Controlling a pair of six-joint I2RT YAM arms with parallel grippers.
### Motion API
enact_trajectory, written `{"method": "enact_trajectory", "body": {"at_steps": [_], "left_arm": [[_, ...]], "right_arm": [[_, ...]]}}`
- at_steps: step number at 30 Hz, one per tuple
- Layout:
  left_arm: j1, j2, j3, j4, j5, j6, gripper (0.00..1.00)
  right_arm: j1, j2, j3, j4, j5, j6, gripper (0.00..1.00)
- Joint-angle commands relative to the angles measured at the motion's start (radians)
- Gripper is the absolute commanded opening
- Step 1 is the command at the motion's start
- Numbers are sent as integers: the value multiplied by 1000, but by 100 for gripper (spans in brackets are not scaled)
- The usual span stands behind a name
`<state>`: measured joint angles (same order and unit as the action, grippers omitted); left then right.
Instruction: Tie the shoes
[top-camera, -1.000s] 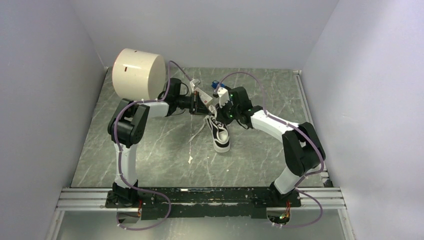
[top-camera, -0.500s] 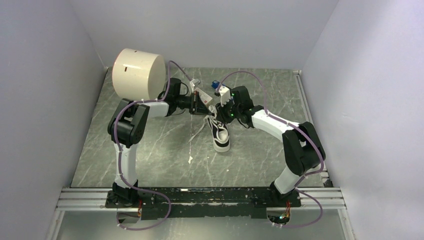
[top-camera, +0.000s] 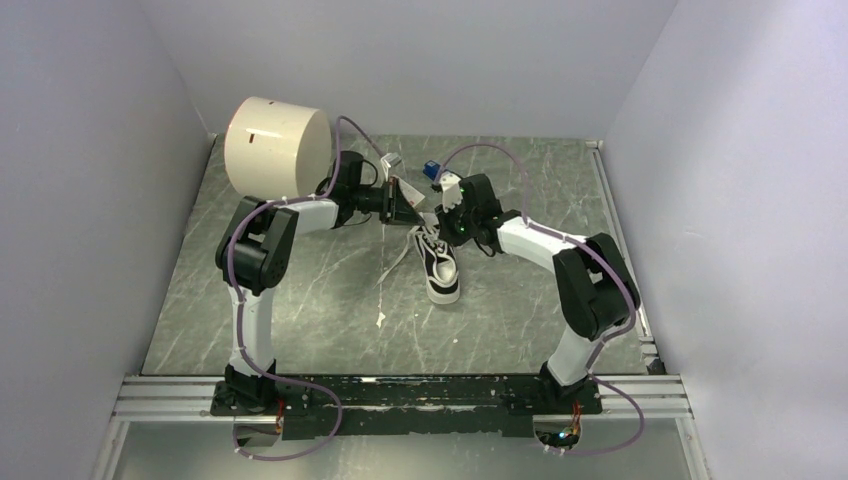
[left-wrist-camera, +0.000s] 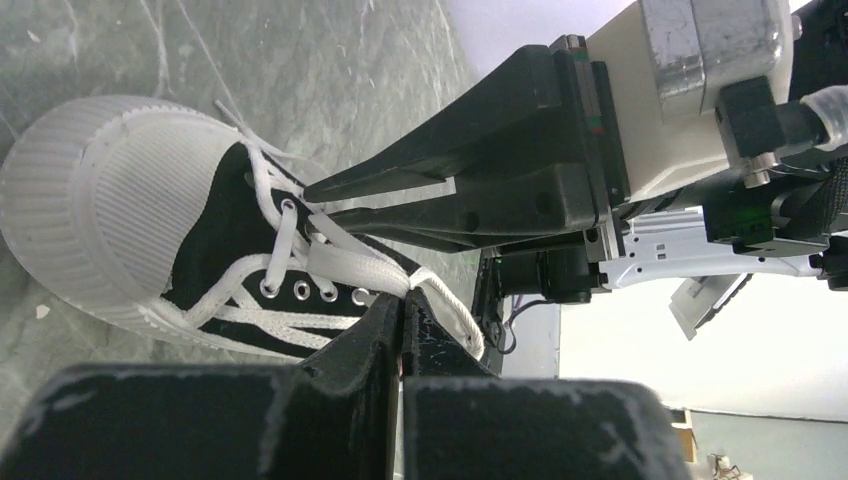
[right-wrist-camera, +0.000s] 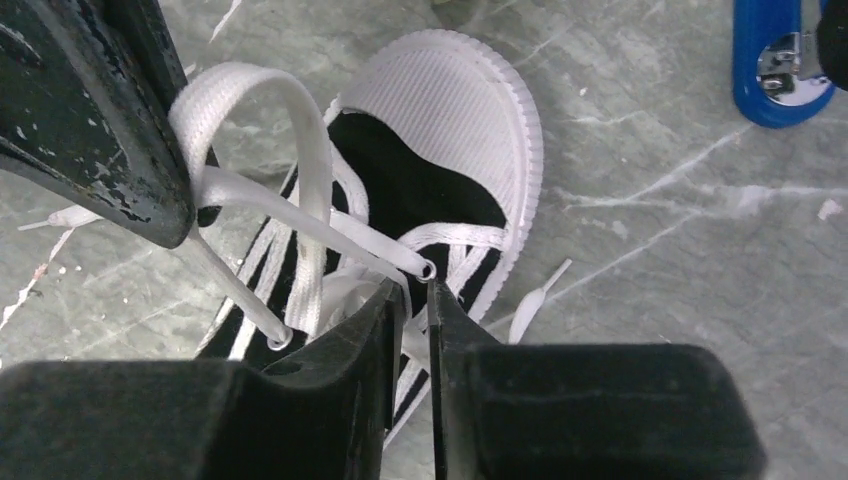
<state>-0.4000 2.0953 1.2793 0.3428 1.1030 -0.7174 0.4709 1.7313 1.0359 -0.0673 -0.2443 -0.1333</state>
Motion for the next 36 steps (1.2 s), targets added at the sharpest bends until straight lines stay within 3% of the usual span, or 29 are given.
{"method": "enact_trajectory", "body": {"at_steps": [1, 6, 14, 30, 36], "left_arm": [[4, 25, 53, -14, 3, 23, 5], [4, 26, 57, -36, 3, 46, 5], [3, 28, 61, -66, -2, 70, 5], [3, 3, 33, -41, 3, 51, 5], [3, -3, 24, -51, 0, 61, 5]], "right_arm": [[-5, -45, 31, -29, 62, 51, 24], [-3, -138, 26, -83, 35, 114, 35], [2, -134, 23, -48, -53, 284, 37], [0, -21, 7, 51, -46, 360, 35], [1, 22, 52, 39, 0, 348, 24]]}}
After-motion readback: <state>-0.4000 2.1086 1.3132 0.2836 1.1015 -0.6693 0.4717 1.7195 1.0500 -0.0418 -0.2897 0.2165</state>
